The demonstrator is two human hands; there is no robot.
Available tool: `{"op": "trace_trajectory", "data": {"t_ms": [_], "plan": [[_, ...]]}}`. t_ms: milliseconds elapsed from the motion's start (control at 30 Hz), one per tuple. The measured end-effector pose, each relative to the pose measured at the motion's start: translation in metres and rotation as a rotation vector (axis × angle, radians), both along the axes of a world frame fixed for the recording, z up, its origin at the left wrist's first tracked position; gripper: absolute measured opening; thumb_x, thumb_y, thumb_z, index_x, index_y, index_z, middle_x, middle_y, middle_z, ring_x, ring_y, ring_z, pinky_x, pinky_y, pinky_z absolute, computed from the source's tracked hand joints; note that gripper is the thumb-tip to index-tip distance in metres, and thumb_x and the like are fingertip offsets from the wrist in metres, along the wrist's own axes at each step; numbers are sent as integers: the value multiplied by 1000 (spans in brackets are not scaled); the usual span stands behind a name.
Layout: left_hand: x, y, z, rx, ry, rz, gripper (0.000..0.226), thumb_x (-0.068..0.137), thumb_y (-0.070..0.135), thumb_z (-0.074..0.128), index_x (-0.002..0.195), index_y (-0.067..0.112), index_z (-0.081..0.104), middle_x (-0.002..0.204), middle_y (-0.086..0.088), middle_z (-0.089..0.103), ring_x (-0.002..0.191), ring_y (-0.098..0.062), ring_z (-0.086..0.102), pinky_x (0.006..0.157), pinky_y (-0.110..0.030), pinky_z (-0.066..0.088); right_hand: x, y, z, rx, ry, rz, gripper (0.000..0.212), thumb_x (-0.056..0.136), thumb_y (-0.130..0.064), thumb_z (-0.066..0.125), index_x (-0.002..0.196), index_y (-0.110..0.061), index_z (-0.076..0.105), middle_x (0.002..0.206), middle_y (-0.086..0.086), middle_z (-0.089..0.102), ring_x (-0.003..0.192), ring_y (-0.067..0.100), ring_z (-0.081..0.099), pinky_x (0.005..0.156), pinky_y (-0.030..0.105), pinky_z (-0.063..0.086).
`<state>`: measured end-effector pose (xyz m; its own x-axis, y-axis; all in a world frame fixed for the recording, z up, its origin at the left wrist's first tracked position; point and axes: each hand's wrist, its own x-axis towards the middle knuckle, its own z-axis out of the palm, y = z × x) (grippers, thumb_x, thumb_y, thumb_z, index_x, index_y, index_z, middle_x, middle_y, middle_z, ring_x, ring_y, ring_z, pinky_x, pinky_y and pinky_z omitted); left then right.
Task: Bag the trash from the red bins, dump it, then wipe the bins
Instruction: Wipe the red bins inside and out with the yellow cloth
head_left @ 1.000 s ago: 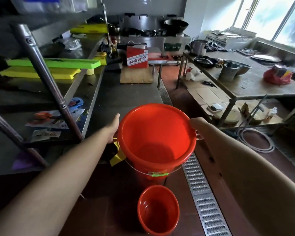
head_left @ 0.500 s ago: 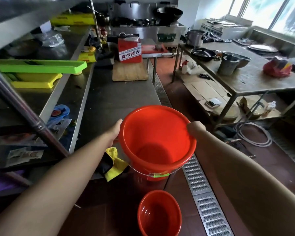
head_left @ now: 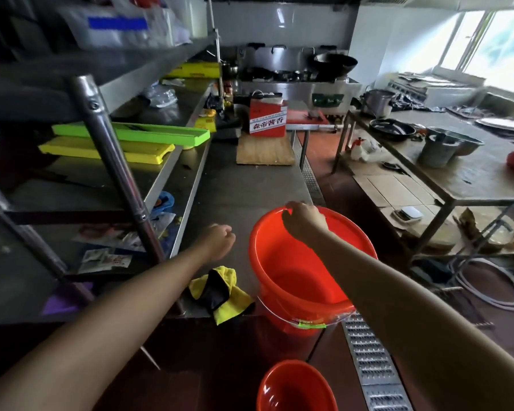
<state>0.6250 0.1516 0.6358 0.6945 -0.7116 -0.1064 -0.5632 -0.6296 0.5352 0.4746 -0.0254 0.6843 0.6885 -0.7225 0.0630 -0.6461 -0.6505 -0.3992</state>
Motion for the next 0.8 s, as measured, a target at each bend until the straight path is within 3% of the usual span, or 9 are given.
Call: {"op": "trace_trajectory", "data": {"t_ms": [167, 367, 533, 633, 800], "plan": [[0, 47, -25, -21, -118, -6, 41, 97, 25, 47, 134, 12, 57, 135, -10, 54, 124, -23, 51, 107, -33, 40, 46, 63, -17, -52, -93, 235, 31, 94, -28, 48, 113, -13, 67, 119, 11, 64, 111, 35, 60, 85, 37, 47], [1, 104, -62, 42, -314, -4, 38, 97, 27, 49, 133, 16, 57, 125, -3, 57, 117, -20, 54, 99, -37, 47, 83, 130, -62, 53, -88, 418, 20, 94, -19, 51, 105, -10, 65, 112, 12, 63, 105, 34, 60, 77, 33, 46], [7, 139, -103, 96, -336, -15, 34, 96, 22, 50, 127, 14, 60, 119, -7, 59, 110, -25, 57, 93, -38, 49, 97, 153, -116, 216, 44, 361, 30, 94, -13, 46, 118, -13, 64, 120, 11, 62, 111, 34, 60, 88, 38, 52], [9, 145, -136, 90, -264, -37, 27, 94, 20, 51, 116, 11, 62, 113, -8, 58, 105, -27, 57, 87, -41, 52, 95, 150, -158, 333, 146, 271, 27, 95, -14, 46, 113, -10, 66, 113, 13, 66, 104, 33, 64, 81, 36, 53], [14, 129, -197, 94, -217, -93, 21, 89, 6, 55, 109, 4, 64, 108, -13, 59, 97, -31, 59, 84, -38, 48, 92, 141, -226, 364, 243, 150, 24, 98, -14, 49, 115, -4, 63, 117, 17, 66, 111, 35, 62, 85, 36, 48]]}}
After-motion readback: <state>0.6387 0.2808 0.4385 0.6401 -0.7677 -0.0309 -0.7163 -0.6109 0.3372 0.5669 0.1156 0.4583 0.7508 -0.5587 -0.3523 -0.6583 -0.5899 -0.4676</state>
